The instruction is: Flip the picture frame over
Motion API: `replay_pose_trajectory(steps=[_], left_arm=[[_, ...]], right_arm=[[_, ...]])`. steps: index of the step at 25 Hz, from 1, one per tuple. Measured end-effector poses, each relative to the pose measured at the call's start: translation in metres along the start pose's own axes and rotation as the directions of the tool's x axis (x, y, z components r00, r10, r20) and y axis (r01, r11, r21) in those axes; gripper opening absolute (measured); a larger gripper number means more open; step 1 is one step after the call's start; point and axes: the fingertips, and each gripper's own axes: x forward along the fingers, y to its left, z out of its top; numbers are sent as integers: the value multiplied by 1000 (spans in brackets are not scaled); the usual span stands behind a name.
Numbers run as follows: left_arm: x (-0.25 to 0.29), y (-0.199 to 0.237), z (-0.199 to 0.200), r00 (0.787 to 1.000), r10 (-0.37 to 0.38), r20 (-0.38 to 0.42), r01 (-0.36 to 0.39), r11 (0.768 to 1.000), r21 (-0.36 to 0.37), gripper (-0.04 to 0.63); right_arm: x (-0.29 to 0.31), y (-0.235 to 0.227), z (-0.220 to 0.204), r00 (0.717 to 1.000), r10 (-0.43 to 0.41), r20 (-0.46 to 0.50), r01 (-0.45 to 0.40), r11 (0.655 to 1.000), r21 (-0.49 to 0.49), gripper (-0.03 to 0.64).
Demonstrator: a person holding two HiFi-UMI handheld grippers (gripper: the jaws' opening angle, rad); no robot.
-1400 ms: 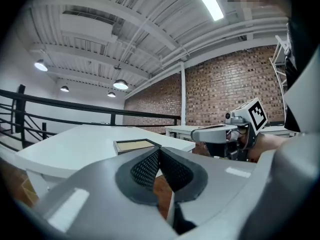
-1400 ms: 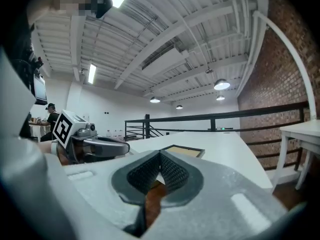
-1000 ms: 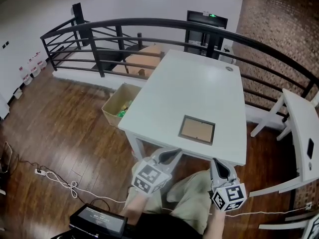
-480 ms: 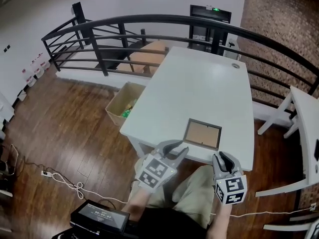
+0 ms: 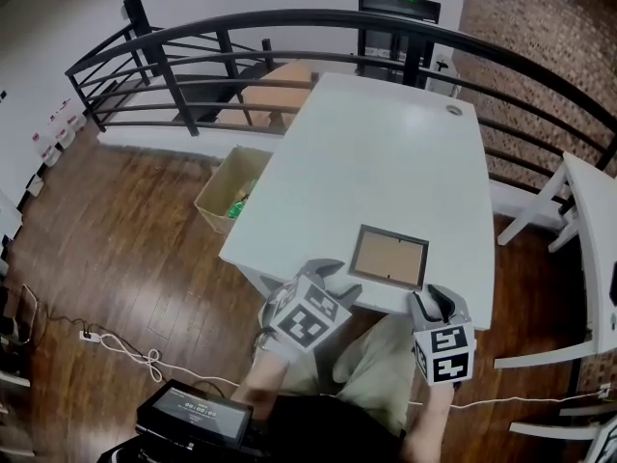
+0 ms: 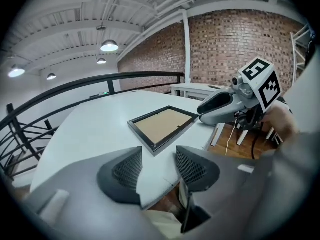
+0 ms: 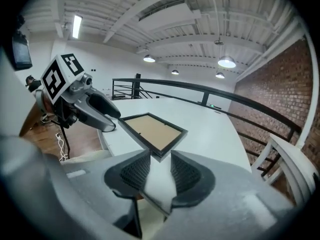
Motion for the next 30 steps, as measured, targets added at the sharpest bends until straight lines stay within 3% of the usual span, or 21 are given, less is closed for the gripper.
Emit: replay_pose_trajectory(steps=[6, 14, 19, 23, 30], left_arm=[[3, -1, -1, 998, -51, -47, 51, 999, -2, 222], [6, -1, -1, 992, -95, -85, 94, 995, -20, 216], [4, 0, 0, 996, -75, -51, 75, 997, 2, 202], [-5, 0, 9, 998, -61, 16, 61, 997, -36, 187], [-14, -5, 13, 999, -39, 28, 39, 999, -12, 187]], right_arm=[[7, 0, -4, 991, 78, -112, -69, 994, 80, 114], [13, 6, -1, 986, 99, -137, -91, 994, 68, 81], [11, 9, 2, 991, 92, -99, -87, 995, 52, 97], [2, 11, 9, 993, 117, -3, -116, 987, 115, 130], [-9, 16, 8, 989, 135, 53, -142, 978, 154, 133]])
